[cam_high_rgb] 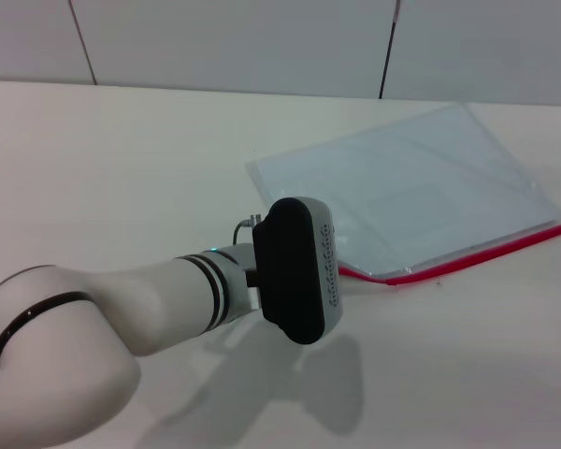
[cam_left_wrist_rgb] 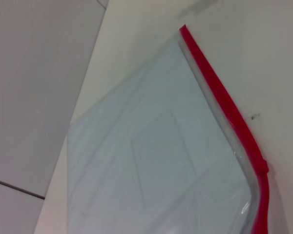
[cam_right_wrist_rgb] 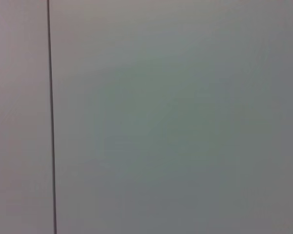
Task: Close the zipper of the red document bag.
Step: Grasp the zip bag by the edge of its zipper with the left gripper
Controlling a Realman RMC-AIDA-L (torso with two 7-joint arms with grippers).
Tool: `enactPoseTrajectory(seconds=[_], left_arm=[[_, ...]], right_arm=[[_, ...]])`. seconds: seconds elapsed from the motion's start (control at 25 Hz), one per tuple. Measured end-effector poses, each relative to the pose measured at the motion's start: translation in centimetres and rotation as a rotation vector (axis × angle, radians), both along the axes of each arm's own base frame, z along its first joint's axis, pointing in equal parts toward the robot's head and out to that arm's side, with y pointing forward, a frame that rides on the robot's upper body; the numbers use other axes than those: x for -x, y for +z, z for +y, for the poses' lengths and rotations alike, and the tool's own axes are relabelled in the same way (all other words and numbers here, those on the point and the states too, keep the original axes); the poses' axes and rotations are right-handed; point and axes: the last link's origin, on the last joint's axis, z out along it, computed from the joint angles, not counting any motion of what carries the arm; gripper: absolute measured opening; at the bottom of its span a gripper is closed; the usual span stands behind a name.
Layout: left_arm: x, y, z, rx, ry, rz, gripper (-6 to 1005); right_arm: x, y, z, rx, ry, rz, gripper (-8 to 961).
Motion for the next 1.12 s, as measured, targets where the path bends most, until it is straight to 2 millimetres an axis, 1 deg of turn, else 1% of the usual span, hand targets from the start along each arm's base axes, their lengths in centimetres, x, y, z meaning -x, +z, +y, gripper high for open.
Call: enactPoseTrajectory(seconds=[0.12, 0.36, 0.56, 0.68, 0.84, 0.88, 0.96, 1.04, 1.08, 1.12], left_arm=[[0.3, -0.2, 0.2, 0.002, 0.005, 0.007, 589], [0.3, -0.3, 0.3, -0.002, -0.001, 0.001, 520], [0.6, -0.3, 0.4, -0.003, 0.002, 0.006, 393], [0.4, -0.2, 0.4, -0.016, -0.011, -0.020, 174], [0.5, 0.4, 0.3, -0.061, -0.039, -0.086, 88], [0.6, 0.5, 0.2, -0.069, -0.047, -0.097, 66], [0.6, 0.7, 0.1, -0.087, -0.067, -0.115, 64], [0.7, 1.0, -0.1, -0.106, -0.092, -0.125, 62], [0.7, 1.0, -0.1, -0.110, -0.098, -0.127, 61], [0.7, 1.1, -0.2, -0.116, -0.107, -0.130, 59]], right_arm=[[0.0, 0.0, 0.0, 0.000, 0.001, 0.001, 830], [0.1, -0.1, 0.0, 0.001, 0.003, 0.002, 829], [0.4, -0.4, 0.0, 0.024, 0.024, -0.015, 828], [1.2, -1.0, 0.2, 0.068, 0.073, -0.058, 828], [2.8, -2.1, 0.4, 0.166, 0.197, -0.161, 827], [3.2, -2.4, 0.4, 0.191, 0.231, -0.190, 794], [4.2, -3.1, 0.5, 0.253, 0.310, -0.267, 728], [5.1, -4.3, 0.5, 0.318, 0.391, -0.376, 662], [5.5, -4.8, 0.5, 0.340, 0.421, -0.419, 650], [6.0, -5.9, 0.4, 0.368, 0.488, -0.545, 639]])
